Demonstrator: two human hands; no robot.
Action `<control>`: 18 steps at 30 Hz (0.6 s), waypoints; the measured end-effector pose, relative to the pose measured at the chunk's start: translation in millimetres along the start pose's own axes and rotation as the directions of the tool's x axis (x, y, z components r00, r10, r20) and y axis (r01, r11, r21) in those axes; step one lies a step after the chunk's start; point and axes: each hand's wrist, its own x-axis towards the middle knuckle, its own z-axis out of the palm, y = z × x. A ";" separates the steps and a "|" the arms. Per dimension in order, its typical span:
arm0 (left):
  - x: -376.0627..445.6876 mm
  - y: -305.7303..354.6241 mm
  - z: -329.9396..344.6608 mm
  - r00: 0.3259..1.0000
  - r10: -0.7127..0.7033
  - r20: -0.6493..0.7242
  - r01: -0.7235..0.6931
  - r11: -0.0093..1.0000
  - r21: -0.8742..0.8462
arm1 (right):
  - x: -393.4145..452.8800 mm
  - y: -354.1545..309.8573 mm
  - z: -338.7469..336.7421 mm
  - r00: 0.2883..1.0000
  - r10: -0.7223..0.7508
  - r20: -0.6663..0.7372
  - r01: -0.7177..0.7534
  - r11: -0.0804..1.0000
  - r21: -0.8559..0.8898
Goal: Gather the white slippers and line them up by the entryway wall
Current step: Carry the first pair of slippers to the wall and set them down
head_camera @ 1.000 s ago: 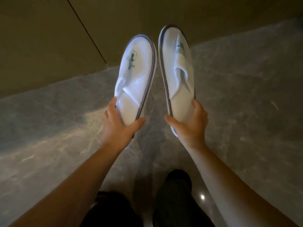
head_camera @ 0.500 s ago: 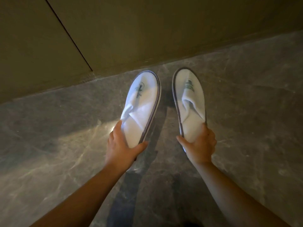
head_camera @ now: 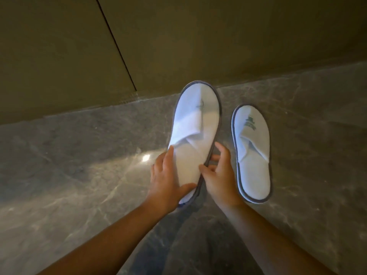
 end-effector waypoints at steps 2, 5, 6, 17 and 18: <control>-0.3 -10.1 -9.7 0.998 0.042 0.047 -0.040 0.998 -0.045 | 3.3 0.4 2.5 1.000 0.021 0.023 -0.022 0.998 0.063; -3.3 -28.9 -20.9 0.991 0.076 0.109 -0.069 0.996 -0.064 | 13.3 5.7 12.2 0.993 0.083 0.084 -0.089 0.993 0.081; -4.3 -36.8 -23.0 0.990 0.076 0.116 -0.073 0.997 -0.037 | 17.1 9.3 17.6 0.991 0.087 0.100 -0.093 0.994 0.058; 4.8 -116.3 -34.0 0.991 -0.067 0.113 0.008 0.889 0.458 | 28.3 44.8 43.7 0.999 0.020 0.049 0.004 0.892 -0.452; 5.2 -118.7 -33.1 0.990 -0.074 0.117 0.010 0.881 0.472 | 25.7 44.8 44.6 0.998 0.008 0.064 0.027 0.846 -0.532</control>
